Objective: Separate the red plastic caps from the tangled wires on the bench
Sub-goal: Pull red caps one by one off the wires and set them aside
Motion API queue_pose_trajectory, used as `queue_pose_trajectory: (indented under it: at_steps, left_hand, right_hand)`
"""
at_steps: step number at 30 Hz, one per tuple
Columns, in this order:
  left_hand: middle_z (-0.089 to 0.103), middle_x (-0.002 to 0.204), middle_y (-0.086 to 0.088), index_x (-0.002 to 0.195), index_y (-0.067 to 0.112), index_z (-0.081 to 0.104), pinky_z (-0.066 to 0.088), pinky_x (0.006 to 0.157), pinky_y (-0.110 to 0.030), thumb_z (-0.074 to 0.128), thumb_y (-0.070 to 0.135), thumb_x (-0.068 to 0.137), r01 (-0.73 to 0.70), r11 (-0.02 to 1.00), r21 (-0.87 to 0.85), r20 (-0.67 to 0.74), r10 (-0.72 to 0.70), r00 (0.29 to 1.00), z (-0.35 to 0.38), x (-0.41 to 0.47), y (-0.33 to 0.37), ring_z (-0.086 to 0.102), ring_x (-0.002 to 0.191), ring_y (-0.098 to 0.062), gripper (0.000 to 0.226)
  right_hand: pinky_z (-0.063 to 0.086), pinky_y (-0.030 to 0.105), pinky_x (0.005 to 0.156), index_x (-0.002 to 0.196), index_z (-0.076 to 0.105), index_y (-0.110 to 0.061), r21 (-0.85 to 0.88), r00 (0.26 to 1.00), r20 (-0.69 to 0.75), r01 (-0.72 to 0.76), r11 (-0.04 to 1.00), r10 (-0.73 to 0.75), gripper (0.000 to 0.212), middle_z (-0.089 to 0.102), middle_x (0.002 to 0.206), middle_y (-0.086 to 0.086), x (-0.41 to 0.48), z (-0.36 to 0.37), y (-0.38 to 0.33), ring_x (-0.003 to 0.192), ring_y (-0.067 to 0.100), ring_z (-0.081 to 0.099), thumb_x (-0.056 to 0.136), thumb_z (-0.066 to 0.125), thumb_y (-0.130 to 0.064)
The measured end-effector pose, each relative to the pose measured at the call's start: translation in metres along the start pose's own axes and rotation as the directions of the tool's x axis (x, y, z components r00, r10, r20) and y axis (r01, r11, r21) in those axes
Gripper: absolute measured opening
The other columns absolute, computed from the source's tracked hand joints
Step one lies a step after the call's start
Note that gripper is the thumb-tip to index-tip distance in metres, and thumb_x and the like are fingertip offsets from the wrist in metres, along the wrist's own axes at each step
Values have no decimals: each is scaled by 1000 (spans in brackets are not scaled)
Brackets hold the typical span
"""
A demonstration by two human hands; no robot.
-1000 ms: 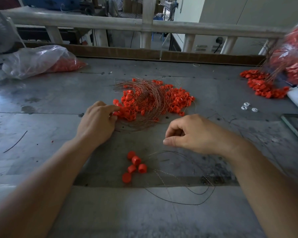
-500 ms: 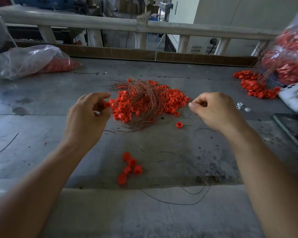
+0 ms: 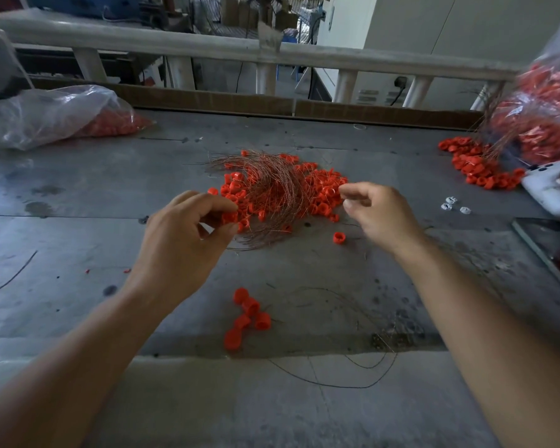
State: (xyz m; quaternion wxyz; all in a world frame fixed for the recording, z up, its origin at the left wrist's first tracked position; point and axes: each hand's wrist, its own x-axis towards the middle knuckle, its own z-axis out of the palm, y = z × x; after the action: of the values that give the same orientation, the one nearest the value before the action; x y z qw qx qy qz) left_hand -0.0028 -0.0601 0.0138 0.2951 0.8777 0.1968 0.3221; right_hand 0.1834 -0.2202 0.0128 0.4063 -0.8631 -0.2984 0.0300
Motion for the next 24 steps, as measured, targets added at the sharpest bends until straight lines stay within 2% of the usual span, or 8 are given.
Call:
queue_pose_trajectory:
  at_steps: [3,8,10,13,16,18,21,24]
  left_hand:
    - [56,87,19,96,23,68,41,63,-3,69,14,79,0,1000,4,9,0,1000,0,-1,0,57,74,2,19]
    - [58,87,18,95,23,68,40,68,1,69,13,78,-15,1000,-7,9,15,1000,-1,-2,-1,58,74,1,19]
    - [57,87,19,93,26,66,40,69,2,70,12,78,-21,999,-25,10,21,1000,-1,-2,0,58,75,2,21]
    - [60,85,17,83,38,61,44,69,-2,71,8,76,-8,993,-118,18,10,1000,-2,-3,1,60,78,4,33]
    - [69,76,7,76,40,63,52,67,-12,71,0,73,76,937,-340,64,-58,996,-4,-5,4,65,70,-2,41]
    - [72,77,5,71,34,68,54,66,-16,71,-6,69,137,863,-486,125,-86,988,-4,-6,7,68,69,-8,40]
    - [72,74,5,68,30,72,53,65,-14,74,4,57,195,778,-597,197,-93,976,-3,-7,12,67,67,-6,29]
    - [72,72,5,67,27,74,51,63,-13,70,11,50,254,671,-696,256,-99,962,-1,-8,16,66,66,-4,24]
  right_hand:
    - [48,23,88,112,63,-13,197,972,-224,122,973,-76,26,64,103,-5,-2,-4,-4,93,7,62,86,61,-10]
    - [54,34,82,97,61,-14,476,874,-486,279,834,-15,23,63,93,-5,-6,-16,-13,84,12,66,81,62,2]
    - [55,33,77,97,57,-11,553,835,-551,351,756,15,26,61,90,-1,-7,-23,-17,75,6,64,81,58,9]
    - [54,31,75,107,48,-12,657,793,-603,437,614,81,35,61,86,6,-10,-35,-23,75,10,64,82,56,11]
    - [54,28,75,95,56,-7,708,776,-617,478,519,127,22,67,74,-1,-13,-47,-27,72,11,65,82,56,11]
    - [53,26,72,85,60,-7,677,778,-626,502,538,62,16,68,69,-7,-17,-52,-30,72,10,65,83,57,9]
    - [50,21,54,84,60,-14,531,777,-618,526,665,-122,13,66,68,-13,-25,-53,-36,67,7,64,83,60,-2]
    - [47,16,49,84,60,-22,389,797,-490,563,729,-354,18,64,69,-16,-36,-41,-45,61,4,61,82,62,-4]
